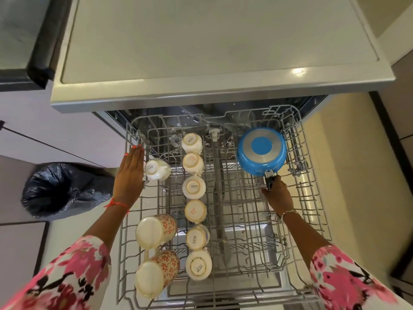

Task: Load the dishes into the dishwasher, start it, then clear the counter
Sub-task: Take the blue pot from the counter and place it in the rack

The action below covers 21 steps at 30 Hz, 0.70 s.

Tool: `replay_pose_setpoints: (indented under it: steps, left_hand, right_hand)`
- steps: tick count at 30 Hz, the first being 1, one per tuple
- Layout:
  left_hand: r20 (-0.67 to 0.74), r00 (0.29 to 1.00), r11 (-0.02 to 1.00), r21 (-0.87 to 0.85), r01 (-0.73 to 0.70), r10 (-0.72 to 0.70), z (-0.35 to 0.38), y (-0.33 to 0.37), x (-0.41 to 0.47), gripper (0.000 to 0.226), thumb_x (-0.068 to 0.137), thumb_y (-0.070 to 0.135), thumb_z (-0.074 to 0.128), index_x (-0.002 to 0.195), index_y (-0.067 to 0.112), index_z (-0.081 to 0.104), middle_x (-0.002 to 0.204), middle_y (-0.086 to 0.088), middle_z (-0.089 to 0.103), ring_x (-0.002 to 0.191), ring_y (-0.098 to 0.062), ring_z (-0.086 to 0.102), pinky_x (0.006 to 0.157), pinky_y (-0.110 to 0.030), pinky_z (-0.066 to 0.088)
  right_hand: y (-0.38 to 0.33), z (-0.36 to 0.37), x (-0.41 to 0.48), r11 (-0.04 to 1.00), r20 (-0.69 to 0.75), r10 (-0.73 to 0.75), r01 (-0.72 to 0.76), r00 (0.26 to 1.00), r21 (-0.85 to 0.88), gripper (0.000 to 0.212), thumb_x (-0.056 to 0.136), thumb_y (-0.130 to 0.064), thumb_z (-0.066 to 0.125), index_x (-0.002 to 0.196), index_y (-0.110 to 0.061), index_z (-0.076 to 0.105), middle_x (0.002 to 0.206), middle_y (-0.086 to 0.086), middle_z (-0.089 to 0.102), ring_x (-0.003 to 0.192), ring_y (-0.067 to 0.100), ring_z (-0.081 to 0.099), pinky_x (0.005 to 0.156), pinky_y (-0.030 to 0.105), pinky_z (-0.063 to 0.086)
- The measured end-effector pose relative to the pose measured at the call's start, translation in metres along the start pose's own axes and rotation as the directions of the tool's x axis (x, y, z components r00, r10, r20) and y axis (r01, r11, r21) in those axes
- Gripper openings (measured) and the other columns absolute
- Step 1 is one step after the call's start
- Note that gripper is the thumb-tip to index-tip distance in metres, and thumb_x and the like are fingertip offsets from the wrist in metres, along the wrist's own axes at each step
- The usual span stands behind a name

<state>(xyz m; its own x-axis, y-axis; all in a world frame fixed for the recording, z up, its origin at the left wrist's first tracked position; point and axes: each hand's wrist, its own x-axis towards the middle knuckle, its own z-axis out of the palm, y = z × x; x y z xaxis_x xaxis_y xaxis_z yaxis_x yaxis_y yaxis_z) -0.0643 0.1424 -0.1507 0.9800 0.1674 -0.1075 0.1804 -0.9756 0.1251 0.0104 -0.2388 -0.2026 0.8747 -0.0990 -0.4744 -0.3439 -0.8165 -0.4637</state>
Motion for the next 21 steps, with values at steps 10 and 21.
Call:
replay_pose_setpoints:
  steps: [10, 21]
  left_hand:
    - [0.013, 1.0, 1.0, 0.008, -0.012, 0.012, 0.003, -0.003, -0.006, 0.07, 0.085, -0.009, 0.045, 0.147, -0.004, 0.013, 0.157, -0.02, 0.01, 0.147, -0.031, 0.008, 0.121, -0.039, 0.006]
    - [0.068, 0.997, 0.997, -0.051, 0.05, -0.047, -0.04, 0.009, -0.055, 0.066, 0.097, 0.024, 0.04, 0.15, 0.007, 0.004, 0.159, -0.014, -0.001, 0.147, -0.026, -0.006, 0.117, -0.035, -0.007]
  right_hand:
    - [0.001, -0.001, -0.007, 0.992, 0.047, 0.068, -0.062, 0.997, -0.109, 0.056, 0.089, -0.025, 0.061, 0.129, 0.002, 0.034, 0.126, 0.023, 0.05, 0.115, 0.038, 0.053, 0.089, 0.044, 0.045]
    - [-0.042, -0.027, -0.056, 0.849, 0.002, -0.258, 0.228, 0.966, -0.477, 0.063, 0.093, -0.037, 0.049, 0.138, 0.001, 0.025, 0.135, 0.018, 0.04, 0.128, 0.031, 0.038, 0.103, 0.039, 0.039]
